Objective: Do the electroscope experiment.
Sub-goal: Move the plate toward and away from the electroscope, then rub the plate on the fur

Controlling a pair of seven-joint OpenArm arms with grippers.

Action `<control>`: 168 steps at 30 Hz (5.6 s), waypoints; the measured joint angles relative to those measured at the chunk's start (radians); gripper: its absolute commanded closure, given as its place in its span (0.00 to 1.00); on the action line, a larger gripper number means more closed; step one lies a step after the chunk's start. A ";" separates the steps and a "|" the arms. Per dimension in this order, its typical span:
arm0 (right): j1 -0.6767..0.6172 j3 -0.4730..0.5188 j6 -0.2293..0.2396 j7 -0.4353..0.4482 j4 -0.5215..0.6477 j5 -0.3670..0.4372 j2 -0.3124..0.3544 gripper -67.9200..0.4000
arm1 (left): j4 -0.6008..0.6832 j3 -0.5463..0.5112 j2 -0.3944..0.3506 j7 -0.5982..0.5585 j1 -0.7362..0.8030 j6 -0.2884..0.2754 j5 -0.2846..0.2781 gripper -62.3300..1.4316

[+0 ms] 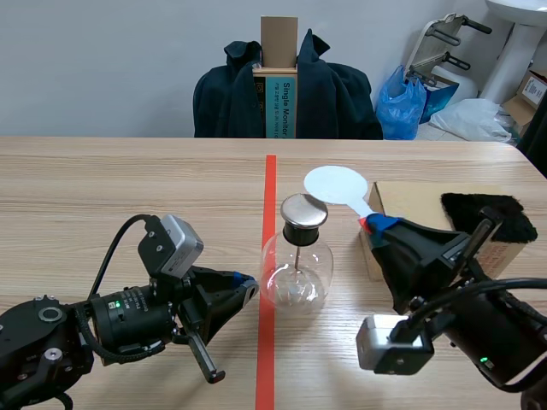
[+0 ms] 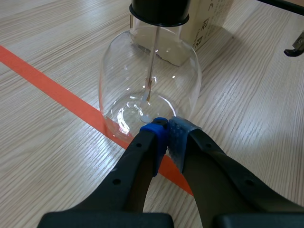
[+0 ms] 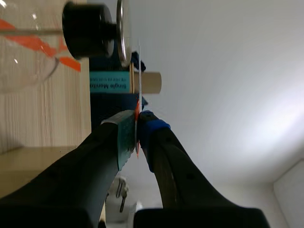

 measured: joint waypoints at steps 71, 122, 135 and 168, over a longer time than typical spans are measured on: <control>0.000 0.001 -0.023 -0.207 0.000 0.042 0.000 0.98 | 0.000 0.000 0.000 0.000 0.000 0.003 0.000 0.94; -0.234 0.529 -0.010 -0.193 0.427 0.657 0.075 0.98 | 0.792 -0.438 -0.402 -0.002 0.617 -0.006 -0.059 0.00; -0.101 0.440 0.020 -0.005 -0.021 0.336 -0.023 0.98 | 0.783 -0.438 -0.395 0.006 0.603 0.012 -0.059 0.00; -0.066 0.424 0.236 0.107 -0.156 0.089 0.039 0.98 | 0.783 -0.438 -0.385 0.028 0.603 0.026 -0.029 0.00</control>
